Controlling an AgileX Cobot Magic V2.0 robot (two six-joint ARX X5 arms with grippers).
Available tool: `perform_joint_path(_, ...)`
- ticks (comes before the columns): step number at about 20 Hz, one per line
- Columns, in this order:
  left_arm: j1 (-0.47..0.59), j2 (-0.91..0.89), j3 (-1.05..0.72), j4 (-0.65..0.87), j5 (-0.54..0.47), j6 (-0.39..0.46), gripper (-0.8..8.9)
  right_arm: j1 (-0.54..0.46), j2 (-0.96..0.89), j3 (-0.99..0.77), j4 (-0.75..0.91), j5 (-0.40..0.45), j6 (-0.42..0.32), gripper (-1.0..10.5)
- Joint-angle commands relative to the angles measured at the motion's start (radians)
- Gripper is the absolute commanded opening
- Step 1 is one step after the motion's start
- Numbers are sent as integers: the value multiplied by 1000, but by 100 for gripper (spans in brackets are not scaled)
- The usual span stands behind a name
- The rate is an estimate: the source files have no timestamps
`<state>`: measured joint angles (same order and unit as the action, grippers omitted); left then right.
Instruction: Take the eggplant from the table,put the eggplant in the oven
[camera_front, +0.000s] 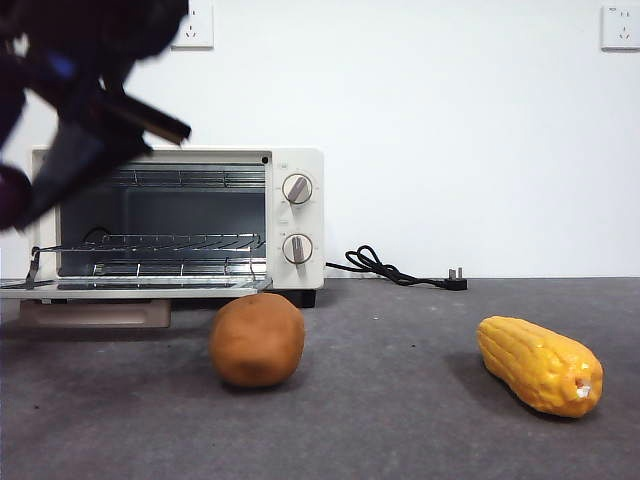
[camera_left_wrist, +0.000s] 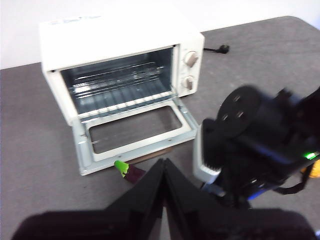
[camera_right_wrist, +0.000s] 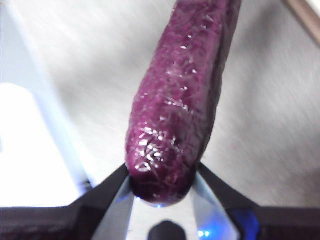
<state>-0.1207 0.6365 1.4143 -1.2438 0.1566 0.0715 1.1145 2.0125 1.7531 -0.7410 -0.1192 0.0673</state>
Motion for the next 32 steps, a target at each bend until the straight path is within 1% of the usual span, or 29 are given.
perform_joint_path(1, -3, -6, -7, 2, -34, 19, -6, -34, -2, 56, -19, -64, 15, -12)
perform_joint_path(3, -3, -6, -7, -2, -34, 19, -6, -91, -2, 69, -11, -121, 48, -12)
perform_joint_path(7, -3, -6, -7, -16, -34, 23, -6, -199, 1, 69, 31, -175, 100, -12)
perform_joint_path(10, -3, -6, -7, -18, -34, 23, -6, -279, 9, 69, 130, -279, 206, -13)
perform_joint_path(12, -3, -6, -7, -18, -34, 23, -6, -317, 28, 69, 154, -321, 248, -12)
perform_joint_path(14, -3, -6, -7, -17, -34, 22, -6, -332, 63, 69, 163, -332, 254, -12)
perform_joint_path(15, -3, -6, -7, -17, -34, 22, -6, -339, 81, 69, 175, -341, 270, -12)
perform_joint_path(19, -3, -6, -7, -20, -34, 22, -6, -357, 162, 69, 332, -388, 378, -12)
perform_joint_path(21, -4, -6, -7, -23, -34, 22, -6, -364, 190, 69, 414, -385, 436, -12)
perform_joint_path(24, -5, -6, -7, -29, -34, 22, -6, -383, 226, 69, 537, -379, 543, -12)
perform_joint_path(26, -5, -6, -7, -35, -34, 22, -6, -394, 250, 69, 587, -369, 602, -12)
perform_joint_path(30, -5, -6, -7, -35, -34, 22, -6, -396, 275, 69, 666, -284, 638, -12)
perform_joint_path(32, -5, -6, -7, -35, -34, 23, -6, -396, 276, 69, 713, -214, 671, -12)
